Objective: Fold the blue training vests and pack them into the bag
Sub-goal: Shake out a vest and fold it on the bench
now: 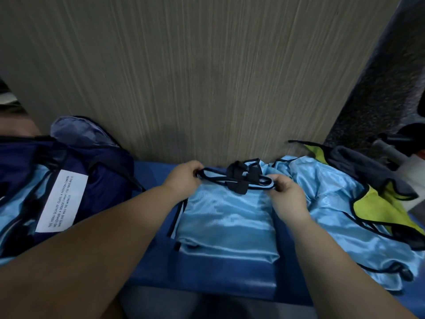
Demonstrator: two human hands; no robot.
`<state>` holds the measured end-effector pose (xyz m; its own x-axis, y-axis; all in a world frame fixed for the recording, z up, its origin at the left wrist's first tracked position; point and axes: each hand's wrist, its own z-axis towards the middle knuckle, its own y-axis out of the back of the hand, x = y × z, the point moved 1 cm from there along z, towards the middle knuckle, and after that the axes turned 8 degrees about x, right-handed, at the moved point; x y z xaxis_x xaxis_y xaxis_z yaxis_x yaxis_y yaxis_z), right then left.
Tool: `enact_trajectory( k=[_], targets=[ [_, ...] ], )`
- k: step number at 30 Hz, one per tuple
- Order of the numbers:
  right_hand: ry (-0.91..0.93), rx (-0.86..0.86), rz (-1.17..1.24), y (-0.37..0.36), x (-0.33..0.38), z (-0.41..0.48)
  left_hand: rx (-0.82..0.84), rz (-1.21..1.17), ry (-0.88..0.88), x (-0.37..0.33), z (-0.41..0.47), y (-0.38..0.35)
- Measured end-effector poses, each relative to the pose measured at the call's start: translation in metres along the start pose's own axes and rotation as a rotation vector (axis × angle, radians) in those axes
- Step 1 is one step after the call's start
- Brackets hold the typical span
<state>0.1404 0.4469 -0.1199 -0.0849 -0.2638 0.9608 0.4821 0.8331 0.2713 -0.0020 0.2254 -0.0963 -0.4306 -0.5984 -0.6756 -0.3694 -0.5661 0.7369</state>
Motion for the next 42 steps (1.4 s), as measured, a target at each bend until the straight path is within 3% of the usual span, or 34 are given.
enact_trajectory(
  k=[5, 8, 12, 15, 18, 21, 24, 32, 39, 42],
  targets=[
    [0.113, -0.053, -0.064, 0.011, 0.007, -0.002, 0.010, 0.026, -0.133, -0.007, -0.015, 0.013],
    [0.137, 0.141, -0.087, 0.019, 0.017, -0.014, 0.122, 0.096, -0.162, 0.000, -0.031, 0.019],
    [0.081, 0.438, -0.354, 0.028, 0.024, -0.032, 0.385, 0.263, -0.109, 0.008, -0.051, 0.020],
    [-0.008, 0.586, -0.549, 0.031, 0.019, -0.044, 0.416, 0.285, -0.042, 0.003, -0.064, 0.019],
    [-0.028, 0.549, -0.542, 0.028, 0.021, -0.051, 0.316, 0.337, -0.026, -0.011, -0.069, 0.012],
    [0.031, 0.381, -0.425, 0.022, 0.022, -0.054, 0.153, 0.399, -0.131, -0.028, -0.071, -0.007],
    [0.084, 0.284, -0.469, 0.012, 0.016, -0.054, 0.060, 0.397, -0.227, -0.037, -0.068, -0.032],
    [-0.003, 0.491, -0.426, -0.010, 0.018, -0.058, 0.259, 0.450, -0.070, -0.020, -0.057, -0.045],
    [0.106, 0.674, -0.688, -0.002, 0.036, -0.057, 0.374, 0.383, -0.173, -0.030, -0.052, -0.034],
    [0.078, 0.725, -0.743, -0.001, 0.038, -0.056, 0.429, 0.577, -0.239, -0.032, -0.047, -0.034]
  ],
)
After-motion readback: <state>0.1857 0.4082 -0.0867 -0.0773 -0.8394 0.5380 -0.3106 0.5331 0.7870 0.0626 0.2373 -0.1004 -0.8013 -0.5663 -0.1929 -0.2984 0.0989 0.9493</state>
